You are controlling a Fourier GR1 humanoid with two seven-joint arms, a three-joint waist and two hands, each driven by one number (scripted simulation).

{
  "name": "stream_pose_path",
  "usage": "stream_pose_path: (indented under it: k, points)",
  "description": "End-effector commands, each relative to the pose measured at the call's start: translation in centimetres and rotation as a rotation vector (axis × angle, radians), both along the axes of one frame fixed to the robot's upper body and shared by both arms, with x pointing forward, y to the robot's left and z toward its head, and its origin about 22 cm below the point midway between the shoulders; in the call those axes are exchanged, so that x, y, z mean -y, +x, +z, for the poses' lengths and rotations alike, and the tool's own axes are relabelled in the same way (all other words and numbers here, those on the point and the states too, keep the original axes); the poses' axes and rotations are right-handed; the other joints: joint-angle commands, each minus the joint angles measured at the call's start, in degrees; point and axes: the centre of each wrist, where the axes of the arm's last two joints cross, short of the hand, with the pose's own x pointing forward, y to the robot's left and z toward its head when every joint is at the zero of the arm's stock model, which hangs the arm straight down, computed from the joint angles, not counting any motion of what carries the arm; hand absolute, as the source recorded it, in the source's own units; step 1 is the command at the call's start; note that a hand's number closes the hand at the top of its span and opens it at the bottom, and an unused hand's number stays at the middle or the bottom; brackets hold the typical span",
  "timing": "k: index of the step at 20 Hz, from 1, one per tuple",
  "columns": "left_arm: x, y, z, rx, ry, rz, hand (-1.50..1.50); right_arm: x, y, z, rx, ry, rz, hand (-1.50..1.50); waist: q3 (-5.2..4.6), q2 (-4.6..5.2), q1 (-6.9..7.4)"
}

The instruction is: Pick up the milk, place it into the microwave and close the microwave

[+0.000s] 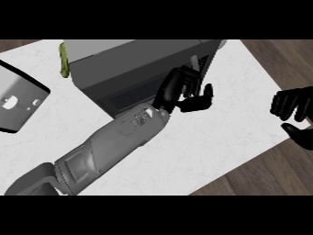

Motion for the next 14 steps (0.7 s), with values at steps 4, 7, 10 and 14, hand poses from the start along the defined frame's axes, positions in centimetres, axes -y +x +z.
stream_pose_path:
  k: [4, 7, 10, 14]
  points:
    - [2.3, -0.1, 2.1, 0.051, -0.022, -0.046, 1.50, -2.9, -0.1, 1.6, 0.055, -0.014, 0.231, 1.50, 0.14, 0.07, -1.70]
    - [2.1, 0.0, 1.7, 0.061, -0.023, -0.022, 1.50, -3.3, -0.5, 2.0, 0.054, -0.023, 0.257, 1.50, 0.16, -0.04, -2.64]
    - [2.2, 0.1, 1.9, 0.056, -0.031, -0.002, 1.50, -4.0, -0.8, 2.4, 0.059, -0.040, 0.282, 1.50, 0.18, -0.23, -3.24]
    - [2.2, 0.0, 1.8, 0.070, -0.039, 0.013, 1.50, -4.9, -1.3, 2.3, 0.056, -0.018, 0.300, 1.50, 0.26, -0.09, -3.65]
